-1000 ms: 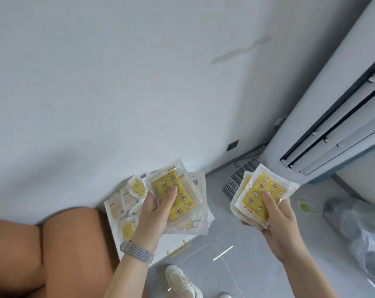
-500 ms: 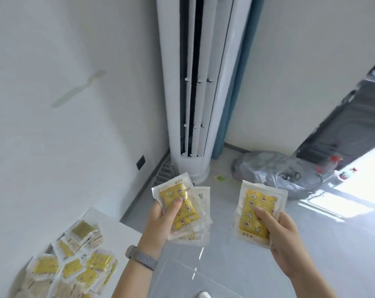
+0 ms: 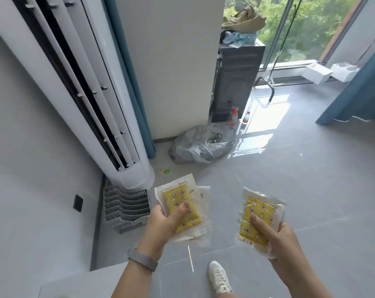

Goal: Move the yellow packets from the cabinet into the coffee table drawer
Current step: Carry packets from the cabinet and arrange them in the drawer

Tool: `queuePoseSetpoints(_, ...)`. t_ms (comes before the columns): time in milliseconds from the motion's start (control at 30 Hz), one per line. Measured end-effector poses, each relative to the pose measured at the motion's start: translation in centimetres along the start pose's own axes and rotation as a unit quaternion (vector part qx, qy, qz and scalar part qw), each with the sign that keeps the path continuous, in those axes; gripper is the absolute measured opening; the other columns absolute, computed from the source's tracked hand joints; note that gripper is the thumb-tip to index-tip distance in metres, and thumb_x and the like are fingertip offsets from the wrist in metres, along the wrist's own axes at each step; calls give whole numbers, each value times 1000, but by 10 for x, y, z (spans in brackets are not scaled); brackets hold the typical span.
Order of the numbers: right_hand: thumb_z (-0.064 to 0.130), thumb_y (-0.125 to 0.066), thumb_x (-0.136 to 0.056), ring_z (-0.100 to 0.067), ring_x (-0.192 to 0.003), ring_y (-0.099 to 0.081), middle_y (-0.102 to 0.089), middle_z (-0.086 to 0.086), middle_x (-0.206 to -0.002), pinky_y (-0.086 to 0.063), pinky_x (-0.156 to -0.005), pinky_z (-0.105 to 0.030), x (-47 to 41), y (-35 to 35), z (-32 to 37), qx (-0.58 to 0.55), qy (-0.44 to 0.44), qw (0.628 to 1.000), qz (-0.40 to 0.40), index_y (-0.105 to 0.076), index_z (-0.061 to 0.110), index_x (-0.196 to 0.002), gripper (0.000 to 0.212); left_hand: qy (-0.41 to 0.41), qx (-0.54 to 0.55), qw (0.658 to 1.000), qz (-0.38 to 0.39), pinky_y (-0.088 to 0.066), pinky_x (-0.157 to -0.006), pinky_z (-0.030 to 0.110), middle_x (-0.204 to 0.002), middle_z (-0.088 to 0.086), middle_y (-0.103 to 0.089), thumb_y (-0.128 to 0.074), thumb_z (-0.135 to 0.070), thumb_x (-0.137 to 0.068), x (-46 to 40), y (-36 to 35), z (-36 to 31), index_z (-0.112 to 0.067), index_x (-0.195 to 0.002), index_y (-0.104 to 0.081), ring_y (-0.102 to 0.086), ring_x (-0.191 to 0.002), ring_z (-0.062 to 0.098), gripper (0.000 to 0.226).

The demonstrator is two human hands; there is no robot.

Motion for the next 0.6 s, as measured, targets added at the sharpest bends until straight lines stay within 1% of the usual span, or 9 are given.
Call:
queuePoseSetpoints(67,9,-71,-73,-25,-73,-74,-75,-16,-92,-58,-54,-28,21,17,-7,-34,11,999,-36,-65,-2,-108,38,9,-22,999,35,-60,-70,29,-100,9,-75,-76,-23,-65,5,-16,7,-2,-114,-61,-73,-91,24,55)
queuePoseSetpoints(100,6,-68,-77,-25,-72,-74,-75,-15,-92,-58,-54,-28,33,29,-10,-52,15,997,-60,-65,-2,-107,31,14,-35,998,58,-60,-69,29,-100,10,-75,-76,-22,-65,8,-28,11,-1,-115,-61,-73,-91,25,56)
queuePoseSetpoints(233,5,-65,-82,-24,-74,-74,-75,-14,-93,-59,-55,-29,78,86,-18,-116,41,979,-160,-64,-1,-108,26,28,-87,984,154,-60,-68,28,-99,8,-76,-77,-21,-66,19,-85,27,-4,-115,-60,-73,-90,24,54)
queuePoseSetpoints(400,7,-60,-89,-16,-67,-73,-75,-7,-83,-56,-50,-24,137,161,-25,-182,94,941,-270,-66,5,-102,14,41,-143,954,262,-60,-66,28,-93,8,-76,-73,-10,-78,39,-171,55,-4,-107,-65,-74,-84,23,31)
queuePoseSetpoints(500,10,-63,-87,-15,-66,-73,-76,-4,-82,-55,-48,-22,172,204,-32,-205,112,917,-322,-67,9,-102,16,53,-174,929,324,-59,-62,26,-87,7,-77,-69,-3,-83,60,-226,77,-6,-100,-67,-74,-79,21,18)
queuePoseSetpoints(600,19,-71,-72,-14,-66,-73,-76,-3,-81,-55,-48,-23,205,246,-40,-222,126,890,-377,-67,10,-101,31,69,-202,903,373,-59,-65,28,-89,9,-76,-68,-3,-83,83,-276,100,-7,-99,-68,-74,-80,23,16)
Point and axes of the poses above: each hand's wrist, its own x-axis away from the middle knuckle, its own y-axis out of the back of the hand, z = x × y, the point moved 6 cm from there along -x, towards the middle knuckle
